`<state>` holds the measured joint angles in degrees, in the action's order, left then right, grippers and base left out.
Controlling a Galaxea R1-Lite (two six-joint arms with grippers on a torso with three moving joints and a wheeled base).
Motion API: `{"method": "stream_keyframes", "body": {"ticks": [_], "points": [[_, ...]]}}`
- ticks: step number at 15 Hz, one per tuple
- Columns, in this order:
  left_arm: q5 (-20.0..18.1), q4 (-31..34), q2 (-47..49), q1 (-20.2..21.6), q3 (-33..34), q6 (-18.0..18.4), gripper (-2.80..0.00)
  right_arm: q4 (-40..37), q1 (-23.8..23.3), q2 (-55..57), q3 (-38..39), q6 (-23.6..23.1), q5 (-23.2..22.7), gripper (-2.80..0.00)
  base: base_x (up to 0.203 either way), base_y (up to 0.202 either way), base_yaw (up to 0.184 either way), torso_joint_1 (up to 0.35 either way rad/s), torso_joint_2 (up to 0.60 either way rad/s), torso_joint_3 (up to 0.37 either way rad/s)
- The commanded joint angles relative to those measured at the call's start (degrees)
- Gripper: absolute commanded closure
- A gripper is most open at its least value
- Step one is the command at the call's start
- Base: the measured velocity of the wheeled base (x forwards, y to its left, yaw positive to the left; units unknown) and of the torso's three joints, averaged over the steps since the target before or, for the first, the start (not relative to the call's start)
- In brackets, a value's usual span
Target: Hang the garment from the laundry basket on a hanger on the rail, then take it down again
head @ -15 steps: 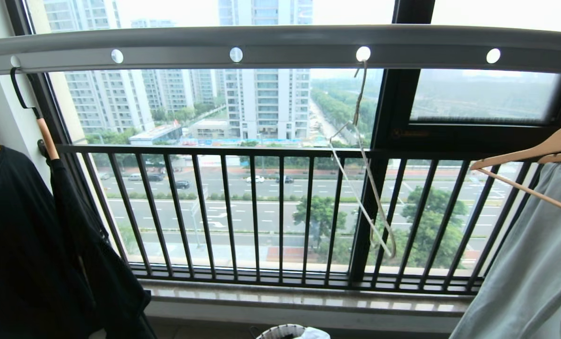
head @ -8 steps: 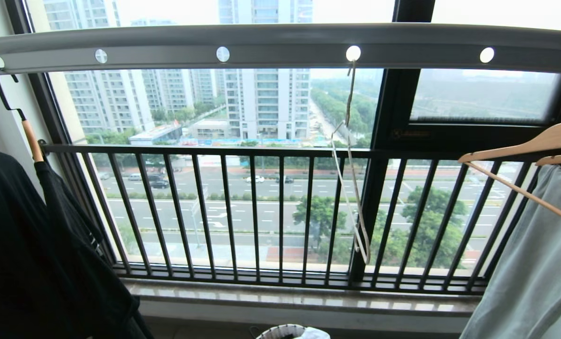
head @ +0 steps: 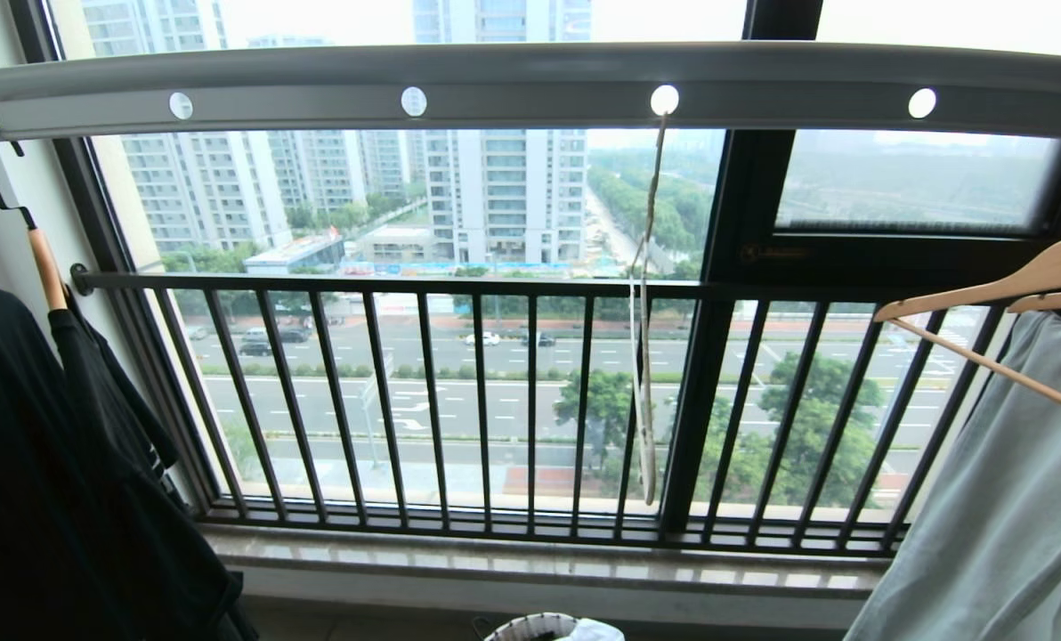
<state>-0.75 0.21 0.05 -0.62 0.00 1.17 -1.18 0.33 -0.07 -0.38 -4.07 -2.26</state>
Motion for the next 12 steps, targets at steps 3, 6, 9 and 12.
{"method": "stream_keyframes", "body": {"ticks": [3,6,9,12], "points": [[0.05,-0.03,-0.05,0.01,0.00,-0.11,0.00,-0.05,0.02,0.07,0.03,-0.06,-0.03,0.00,0.000,0.000,0.000,0.000,0.00,0.000],[0.05,-0.03,-0.05,0.01,0.00,-0.11,0.00,0.13,0.02,0.07,0.03,0.91,0.23,0.00,0.000,0.000,0.000,0.000,0.00,0.000],[0.05,-0.03,-0.05,0.01,0.00,-0.11,0.00,0.22,0.02,0.07,0.03,1.07,0.23,0.00,0.000,0.000,0.000,0.000,0.00,0.000],[0.05,-0.03,-0.05,0.01,0.00,-0.11,0.00,0.22,0.02,0.07,0.05,1.00,0.23,0.00,0.000,0.000,0.000,0.000,0.00,0.000]]}}
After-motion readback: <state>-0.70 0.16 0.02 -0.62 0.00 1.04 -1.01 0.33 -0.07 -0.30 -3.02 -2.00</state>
